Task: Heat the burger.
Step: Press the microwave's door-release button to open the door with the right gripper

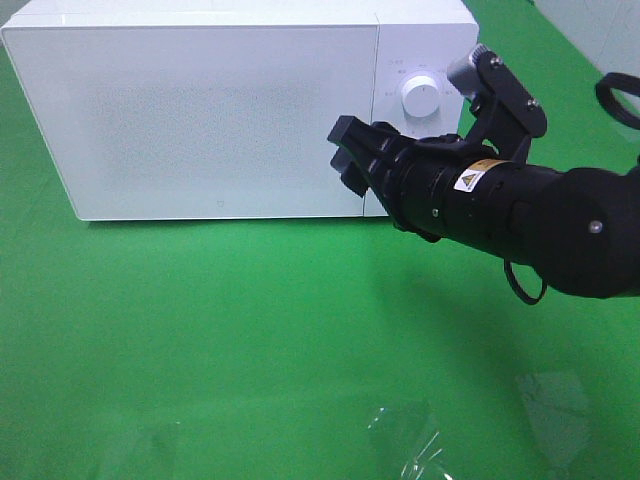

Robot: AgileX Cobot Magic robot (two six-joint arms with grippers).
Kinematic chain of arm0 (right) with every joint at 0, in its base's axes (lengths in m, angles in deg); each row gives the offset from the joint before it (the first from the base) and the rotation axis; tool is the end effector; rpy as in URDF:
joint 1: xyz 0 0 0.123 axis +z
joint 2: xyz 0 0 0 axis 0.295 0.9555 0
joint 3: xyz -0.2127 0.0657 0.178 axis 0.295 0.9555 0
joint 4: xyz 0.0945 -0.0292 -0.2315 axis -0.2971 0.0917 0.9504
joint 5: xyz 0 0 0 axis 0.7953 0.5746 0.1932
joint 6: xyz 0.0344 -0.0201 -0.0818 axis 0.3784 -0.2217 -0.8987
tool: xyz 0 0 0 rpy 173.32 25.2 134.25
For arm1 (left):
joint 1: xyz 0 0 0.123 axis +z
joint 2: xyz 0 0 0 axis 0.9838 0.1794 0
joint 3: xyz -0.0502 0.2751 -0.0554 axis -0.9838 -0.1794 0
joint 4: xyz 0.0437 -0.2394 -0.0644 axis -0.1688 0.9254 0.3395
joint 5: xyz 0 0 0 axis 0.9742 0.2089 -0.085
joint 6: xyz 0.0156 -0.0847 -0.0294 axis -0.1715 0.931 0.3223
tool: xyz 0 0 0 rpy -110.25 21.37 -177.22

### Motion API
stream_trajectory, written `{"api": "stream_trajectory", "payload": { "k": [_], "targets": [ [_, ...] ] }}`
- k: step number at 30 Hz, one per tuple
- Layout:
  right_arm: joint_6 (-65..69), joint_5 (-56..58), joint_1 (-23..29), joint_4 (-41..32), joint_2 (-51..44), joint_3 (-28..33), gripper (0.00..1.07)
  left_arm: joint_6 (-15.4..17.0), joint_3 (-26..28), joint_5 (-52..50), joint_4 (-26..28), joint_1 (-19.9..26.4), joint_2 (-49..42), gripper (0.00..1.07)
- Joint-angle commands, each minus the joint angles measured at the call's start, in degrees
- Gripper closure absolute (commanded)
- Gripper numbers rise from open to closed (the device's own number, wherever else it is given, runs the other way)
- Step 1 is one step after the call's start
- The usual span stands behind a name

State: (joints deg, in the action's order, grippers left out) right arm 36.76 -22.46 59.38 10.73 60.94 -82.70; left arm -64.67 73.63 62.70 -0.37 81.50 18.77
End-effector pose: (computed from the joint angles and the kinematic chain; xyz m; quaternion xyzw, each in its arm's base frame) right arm 0.2425 0.1901 0.1934 0.1146 0.8148 0.3266 0.4651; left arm -0.0085 -0.0070 0.2818 0.0071 0.8502 -0.0222 0.5259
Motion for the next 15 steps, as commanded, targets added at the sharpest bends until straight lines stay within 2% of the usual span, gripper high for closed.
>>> {"api": "stream_trajectory", "payload": {
  "k": [1,15],
  "targets": [
    [-2.6,3.3,-0.1,4.5,-1.9,0.2,0.43,0.3,-0.2,-0.4,0.1,-0.3,-0.9,0.08],
    [-5.3,23.6,-3.2,20.4,-13.8,0.2,0.43,0.3,-0.2,-0.4,0.1,-0.3,-0.9,0.08]
  ]
}}
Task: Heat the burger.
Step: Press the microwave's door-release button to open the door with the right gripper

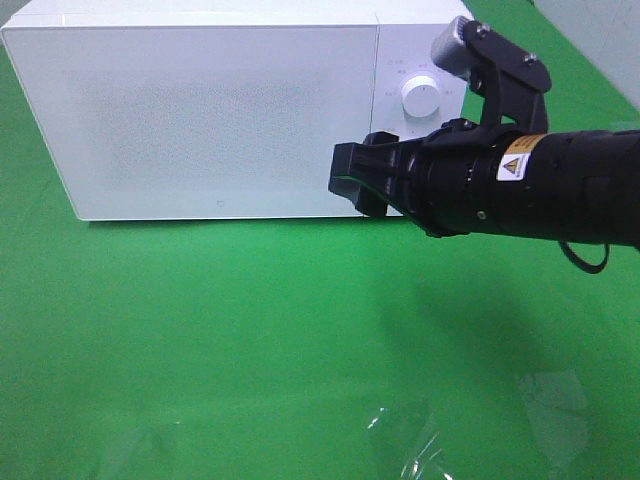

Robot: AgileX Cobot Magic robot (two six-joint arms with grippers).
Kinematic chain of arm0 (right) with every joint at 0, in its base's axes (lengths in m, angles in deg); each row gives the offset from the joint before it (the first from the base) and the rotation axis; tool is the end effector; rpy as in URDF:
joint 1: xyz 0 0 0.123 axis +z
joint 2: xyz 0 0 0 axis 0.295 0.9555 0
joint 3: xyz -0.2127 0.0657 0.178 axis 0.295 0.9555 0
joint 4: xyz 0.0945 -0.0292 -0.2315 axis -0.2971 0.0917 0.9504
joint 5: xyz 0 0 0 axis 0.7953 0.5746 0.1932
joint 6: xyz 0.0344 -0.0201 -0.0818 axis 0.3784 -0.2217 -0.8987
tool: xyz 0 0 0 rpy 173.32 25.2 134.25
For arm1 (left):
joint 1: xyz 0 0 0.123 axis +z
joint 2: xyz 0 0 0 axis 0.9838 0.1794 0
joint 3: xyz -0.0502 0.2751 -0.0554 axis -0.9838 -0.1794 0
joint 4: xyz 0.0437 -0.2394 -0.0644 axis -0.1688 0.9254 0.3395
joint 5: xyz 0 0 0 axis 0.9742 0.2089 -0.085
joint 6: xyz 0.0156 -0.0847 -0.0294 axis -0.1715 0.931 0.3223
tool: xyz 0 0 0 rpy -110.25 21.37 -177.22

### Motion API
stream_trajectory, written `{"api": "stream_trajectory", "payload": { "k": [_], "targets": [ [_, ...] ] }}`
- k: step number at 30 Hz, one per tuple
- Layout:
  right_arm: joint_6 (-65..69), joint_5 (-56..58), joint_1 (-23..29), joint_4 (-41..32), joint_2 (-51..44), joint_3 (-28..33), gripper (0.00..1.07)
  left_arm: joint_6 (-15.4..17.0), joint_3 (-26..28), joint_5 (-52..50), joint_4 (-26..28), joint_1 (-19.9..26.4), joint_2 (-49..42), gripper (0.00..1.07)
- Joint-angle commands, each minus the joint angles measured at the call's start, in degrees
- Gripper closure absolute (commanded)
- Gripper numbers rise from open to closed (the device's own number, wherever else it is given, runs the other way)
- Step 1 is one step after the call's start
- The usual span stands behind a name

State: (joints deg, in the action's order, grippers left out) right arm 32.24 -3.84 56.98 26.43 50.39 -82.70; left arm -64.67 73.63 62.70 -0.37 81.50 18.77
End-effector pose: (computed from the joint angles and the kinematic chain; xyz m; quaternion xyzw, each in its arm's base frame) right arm 0.2206 0.1784 0.2243 -0.0481 0.8499 0.2900 0.4373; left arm -0.0085 -0.0070 0.2818 0.0071 0.8502 -0.0222 0.5259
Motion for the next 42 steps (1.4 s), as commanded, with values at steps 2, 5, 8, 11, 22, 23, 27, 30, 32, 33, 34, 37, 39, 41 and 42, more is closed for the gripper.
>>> {"api": "stream_trajectory", "payload": {
  "k": [2,5,8,11,22,23,27,30,32,33,34,37,39,41,42],
  "targets": [
    [-0.7,12.4,-1.7,9.8,-7.6,0.2,0.43,0.3,-0.2,-0.4,0.1,-0.3,-0.9,0.08],
    [-0.7,14.6,-1.7,10.8,-8.7,0.2,0.43,0.3,-0.2,-0.4,0.1,-0.3,-0.9,0.08],
    [-0.7,22.6,-1.7,13.6,-12.6,0.2,0.43,0.3,-0.2,-0.4,0.1,-0.3,-0.9,0.08],
    [-0.9,30.4,-1.5,14.0,-18.0,0.2,0.43,0.3,-0.2,-0.4,0.1,-0.3,-0.9,0.08],
    [-4.6,42.7,-1.5,15.1,-32.0,0.2,0.32,0.3,-0.2,-0.4,0.1,-0.3,-0.9,0.08],
    [-4.9,45.0,-1.5,15.4,-34.2,0.2,0.28,0.3,-0.2,-0.4,0.1,-0.3,-0.9,0.08],
    [-5.0,48.5,-1.5,16.9,-36.9,0.2,0.27,0.3,-0.2,-0.4,0.1,-0.3,-0.9,0.08],
    [-5.0,53.9,-1.5,18.7,-40.2,0.2,0.29,0.3,-0.2,-0.4,0.1,-0.3,-0.9,0.08],
    [-5.0,54.9,-1.5,19.0,-41.0,0.2,0.29,0.3,-0.2,-0.4,0.1,-0.3,-0.9,0.08],
    [-5.0,54.9,-1.5,19.0,-41.0,0.2,0.29,0.3,-0.2,-0.4,0.1,-0.3,-0.9,0.08],
    [-5.0,57.1,-1.7,19.6,-43.3,0.2,0.29,0.3,-0.2,-0.4,0.1,-0.3,-0.9,0.08],
    [-4.8,60.5,-2.6,20.2,-46.4,0.2,0.3,0.3,-0.2,-0.4,0.1,-0.3,-0.9,0.08],
    [-4.8,61.6,-5.0,19.8,-47.9,0.2,0.31,0.3,-0.2,-0.4,0.1,-0.3,-0.9,0.08],
    [-4.8,62.1,-6.6,19.8,-48.9,0.2,0.31,0.3,-0.2,-0.4,0.1,-0.3,-0.9,0.08],
    [-4.8,62.6,-9.3,19.7,-50.6,0.2,0.31,0.3,-0.2,-0.4,0.1,-0.3,-0.9,0.08]
  ]
}}
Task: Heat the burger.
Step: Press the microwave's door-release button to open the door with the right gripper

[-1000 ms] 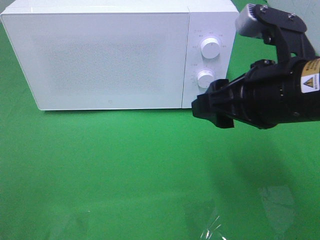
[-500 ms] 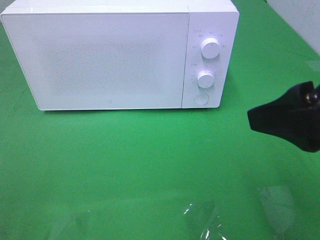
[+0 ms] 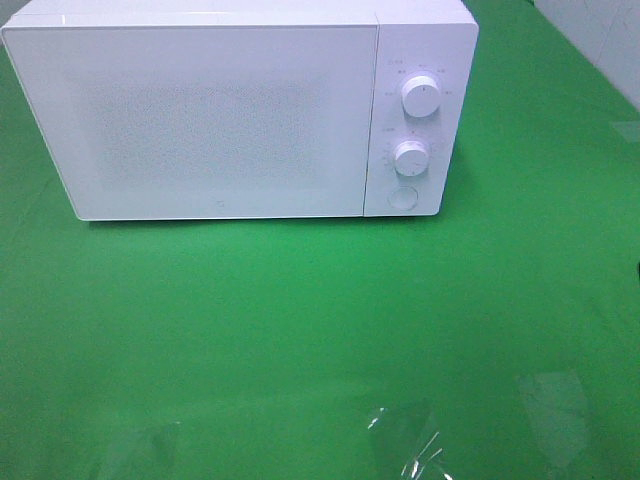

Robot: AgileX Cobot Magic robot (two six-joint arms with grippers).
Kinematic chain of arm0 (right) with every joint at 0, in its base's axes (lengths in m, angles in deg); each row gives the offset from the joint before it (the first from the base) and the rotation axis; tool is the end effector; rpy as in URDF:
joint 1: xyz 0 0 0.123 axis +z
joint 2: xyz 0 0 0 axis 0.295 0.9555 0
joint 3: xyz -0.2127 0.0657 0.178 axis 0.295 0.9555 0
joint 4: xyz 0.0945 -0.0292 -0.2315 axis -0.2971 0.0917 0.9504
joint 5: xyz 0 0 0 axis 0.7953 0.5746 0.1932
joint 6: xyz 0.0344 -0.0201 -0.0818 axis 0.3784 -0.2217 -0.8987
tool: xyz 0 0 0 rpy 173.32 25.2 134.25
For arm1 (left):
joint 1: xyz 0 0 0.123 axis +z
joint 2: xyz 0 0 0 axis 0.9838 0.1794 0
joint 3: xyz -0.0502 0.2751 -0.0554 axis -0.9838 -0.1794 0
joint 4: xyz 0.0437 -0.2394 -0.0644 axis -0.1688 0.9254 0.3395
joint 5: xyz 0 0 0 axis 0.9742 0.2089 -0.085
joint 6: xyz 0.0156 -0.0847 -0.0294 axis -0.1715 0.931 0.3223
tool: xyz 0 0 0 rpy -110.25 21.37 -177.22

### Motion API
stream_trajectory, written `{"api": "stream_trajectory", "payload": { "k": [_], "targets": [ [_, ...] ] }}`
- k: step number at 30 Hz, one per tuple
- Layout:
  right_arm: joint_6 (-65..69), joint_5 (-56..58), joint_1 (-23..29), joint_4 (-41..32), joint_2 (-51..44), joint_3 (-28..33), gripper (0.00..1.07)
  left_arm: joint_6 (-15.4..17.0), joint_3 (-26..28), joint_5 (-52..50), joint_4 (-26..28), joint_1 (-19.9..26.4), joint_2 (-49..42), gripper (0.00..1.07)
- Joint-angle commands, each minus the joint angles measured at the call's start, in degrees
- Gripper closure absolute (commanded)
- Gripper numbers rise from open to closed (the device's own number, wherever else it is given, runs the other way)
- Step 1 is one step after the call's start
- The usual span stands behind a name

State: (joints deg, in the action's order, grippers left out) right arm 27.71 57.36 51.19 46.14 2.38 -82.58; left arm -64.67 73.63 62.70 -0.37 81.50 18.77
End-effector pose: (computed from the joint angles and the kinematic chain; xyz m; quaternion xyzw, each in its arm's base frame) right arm 0.0877 0.0483 0.3105 -0.1649 0.8884 0.1187 0.4117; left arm -0.0085 -0.0070 0.2818 0.0071 0.8502 -0.0222 0.5259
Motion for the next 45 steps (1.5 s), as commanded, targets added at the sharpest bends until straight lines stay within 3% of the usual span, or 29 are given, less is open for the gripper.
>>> {"api": "stream_trajectory", "payload": {
  "k": [1,2,5,10,14,19,26,45],
  "targets": [
    [-0.3,1.4,-3.6,0.0,-2.6,0.1,0.31,0.3,-0.2,-0.4,0.1,-0.3,-0.9,0.08],
    [-0.3,1.9,-7.3,0.1,-5.3,0.1,0.31,0.3,-0.2,-0.4,0.1,-0.3,-0.9,0.08],
    [-0.5,2.3,-11.3,-0.2,-9.1,0.2,0.31,0.3,-0.2,-0.4,0.1,-0.3,-0.9,0.08],
    [-0.9,2.3,-15.9,-0.1,-14.8,1.8,0.31,0.3,-0.2,-0.4,0.1,-0.3,-0.9,0.08],
    [-1.4,2.4,-21.5,-0.1,-22.2,6.9,0.31,0.3,-0.2,-0.4,0.1,-0.3,-0.9,0.08],
    [-3.1,3.3,-26.2,-0.6,-28.4,6.8,0.31,0.3,-0.2,-0.4,0.1,-0.3,-0.9,0.08],
    [-3.3,7.2,-27.9,-0.6,-35.1,8.3,0.31,0.3,-0.2,-0.4,0.1,-0.3,-0.9,0.08],
    [-3.4,6.4,-27.9,-0.6,-35.0,7.8,0.31,0.3,-0.2,-0.4,0.1,-0.3,-0.9,0.08]
  ]
}}
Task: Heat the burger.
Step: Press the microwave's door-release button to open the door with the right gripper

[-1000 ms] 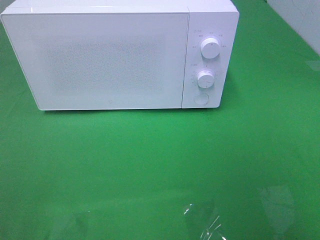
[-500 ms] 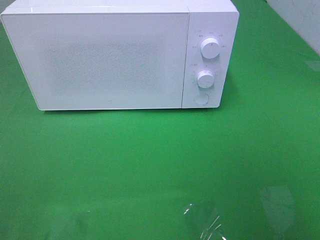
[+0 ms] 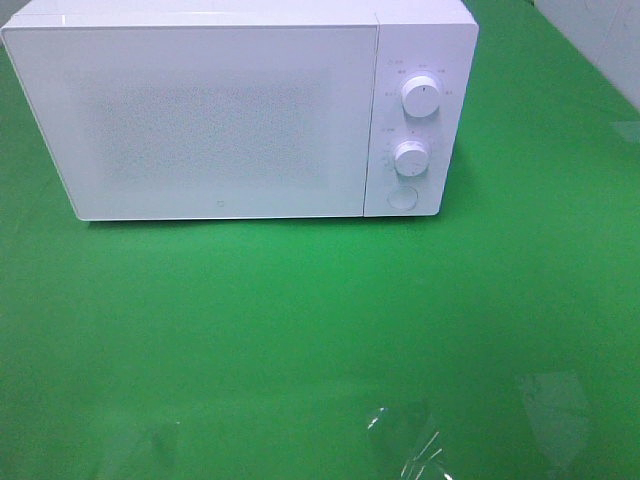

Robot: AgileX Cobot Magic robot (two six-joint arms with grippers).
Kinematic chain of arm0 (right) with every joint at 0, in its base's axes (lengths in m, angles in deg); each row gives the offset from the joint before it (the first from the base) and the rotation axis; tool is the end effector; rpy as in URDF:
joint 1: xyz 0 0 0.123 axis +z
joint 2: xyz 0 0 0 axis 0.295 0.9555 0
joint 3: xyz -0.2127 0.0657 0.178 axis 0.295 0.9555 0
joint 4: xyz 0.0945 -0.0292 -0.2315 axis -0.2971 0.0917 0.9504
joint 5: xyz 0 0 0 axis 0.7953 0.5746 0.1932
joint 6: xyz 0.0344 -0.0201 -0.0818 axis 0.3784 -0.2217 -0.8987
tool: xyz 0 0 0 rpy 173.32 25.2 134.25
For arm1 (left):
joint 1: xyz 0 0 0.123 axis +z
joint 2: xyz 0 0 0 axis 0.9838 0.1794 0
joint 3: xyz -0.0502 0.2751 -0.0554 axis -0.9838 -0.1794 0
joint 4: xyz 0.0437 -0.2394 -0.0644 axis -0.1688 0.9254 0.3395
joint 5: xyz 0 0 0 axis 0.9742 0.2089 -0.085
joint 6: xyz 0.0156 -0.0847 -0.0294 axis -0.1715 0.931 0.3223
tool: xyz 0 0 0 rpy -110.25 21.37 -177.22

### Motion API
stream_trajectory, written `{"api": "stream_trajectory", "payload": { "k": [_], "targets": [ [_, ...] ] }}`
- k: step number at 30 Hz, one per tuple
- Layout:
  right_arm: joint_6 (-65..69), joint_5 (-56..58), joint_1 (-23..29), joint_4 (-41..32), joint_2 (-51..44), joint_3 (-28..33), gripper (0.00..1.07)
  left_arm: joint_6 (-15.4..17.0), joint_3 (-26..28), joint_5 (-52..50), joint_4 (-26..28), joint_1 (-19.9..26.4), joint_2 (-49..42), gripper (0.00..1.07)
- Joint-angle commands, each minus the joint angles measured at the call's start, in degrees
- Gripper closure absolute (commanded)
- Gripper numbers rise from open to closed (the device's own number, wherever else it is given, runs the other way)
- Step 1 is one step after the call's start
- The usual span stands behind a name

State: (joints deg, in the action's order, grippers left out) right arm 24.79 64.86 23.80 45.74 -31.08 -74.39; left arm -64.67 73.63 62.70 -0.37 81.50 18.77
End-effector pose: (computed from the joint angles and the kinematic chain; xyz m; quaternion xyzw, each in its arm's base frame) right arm -0.0007 -0.0097 0.2840 0.0422 0.8262 0.0299 0.5610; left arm -0.0085 -0.0070 0.2818 0.0071 0.8502 -0.0222 0.5259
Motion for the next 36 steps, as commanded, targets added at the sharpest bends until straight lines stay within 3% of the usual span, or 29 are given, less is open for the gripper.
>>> {"api": "stream_trajectory", "payload": {
  "k": [1,15,28,36],
  "targets": [
    [-0.5,-1.1,-0.5,-0.2,-1.5,-0.4,0.31,0.3,-0.2,-0.4,0.1,-0.3,-0.9,0.08],
    [0.3,-17.2,-0.5,-0.2,9.5,-1.1,0.31,0.3,-0.2,-0.4,0.1,-0.3,-0.9,0.08],
    [0.3,-31.3,-0.5,-0.6,21.3,2.8,0.31,0.3,-0.2,-0.4,0.1,-0.3,-0.9,0.08],
    [0.3,-41.9,-0.5,0.5,34.0,3.0,0.31,0.3,-0.2,-0.4,0.1,-0.3,-0.9,0.08]
  ]
}}
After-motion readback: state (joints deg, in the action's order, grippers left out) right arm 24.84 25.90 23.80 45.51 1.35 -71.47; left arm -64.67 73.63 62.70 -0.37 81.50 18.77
